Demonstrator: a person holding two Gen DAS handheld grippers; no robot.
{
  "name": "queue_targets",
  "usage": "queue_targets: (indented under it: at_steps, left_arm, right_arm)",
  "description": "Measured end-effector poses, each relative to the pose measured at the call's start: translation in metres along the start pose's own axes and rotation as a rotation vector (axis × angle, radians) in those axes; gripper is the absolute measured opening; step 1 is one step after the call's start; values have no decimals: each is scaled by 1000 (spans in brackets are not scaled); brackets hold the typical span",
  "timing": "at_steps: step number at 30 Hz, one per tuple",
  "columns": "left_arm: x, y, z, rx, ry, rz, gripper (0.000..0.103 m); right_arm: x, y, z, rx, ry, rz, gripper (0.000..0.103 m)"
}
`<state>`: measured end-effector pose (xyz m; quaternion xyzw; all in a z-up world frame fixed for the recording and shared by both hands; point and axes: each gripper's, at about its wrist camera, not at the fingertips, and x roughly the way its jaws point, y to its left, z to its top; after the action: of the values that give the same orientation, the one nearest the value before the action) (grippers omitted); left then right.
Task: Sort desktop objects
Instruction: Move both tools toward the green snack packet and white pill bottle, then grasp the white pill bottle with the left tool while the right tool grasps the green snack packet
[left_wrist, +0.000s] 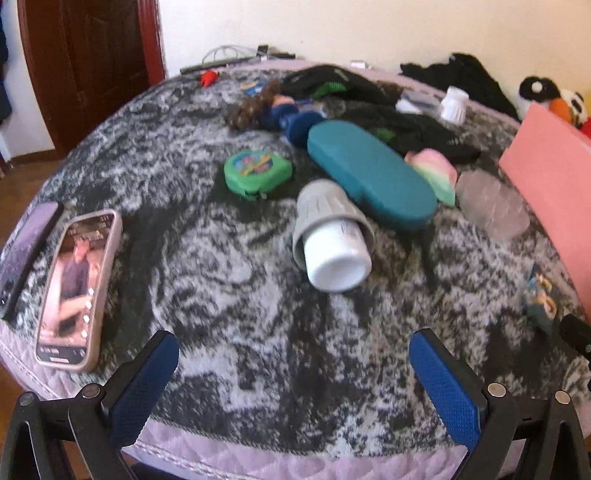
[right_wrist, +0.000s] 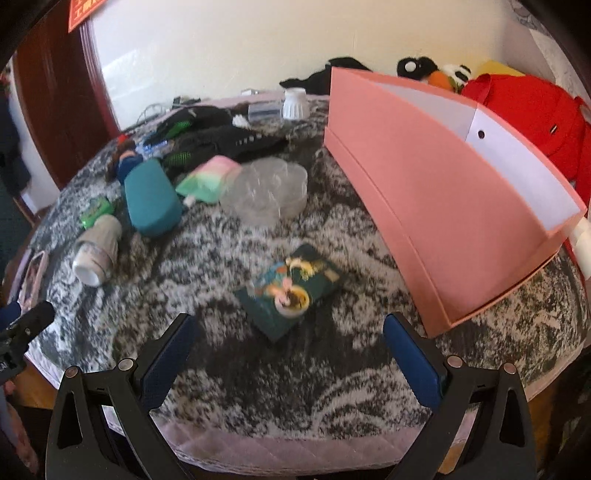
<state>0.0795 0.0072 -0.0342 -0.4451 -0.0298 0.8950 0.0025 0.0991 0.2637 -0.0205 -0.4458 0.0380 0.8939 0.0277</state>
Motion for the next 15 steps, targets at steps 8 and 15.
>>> queue_targets:
  at_steps: [8, 15]
  left_arm:
    - [9, -13, 12, -1, -26, 17, 103]
    - [38, -29, 19, 8, -2, 71, 103]
  right_arm:
    - [6, -10, 6, 77, 12, 13, 101]
    - [36, -5, 9, 133, 105, 20, 98]
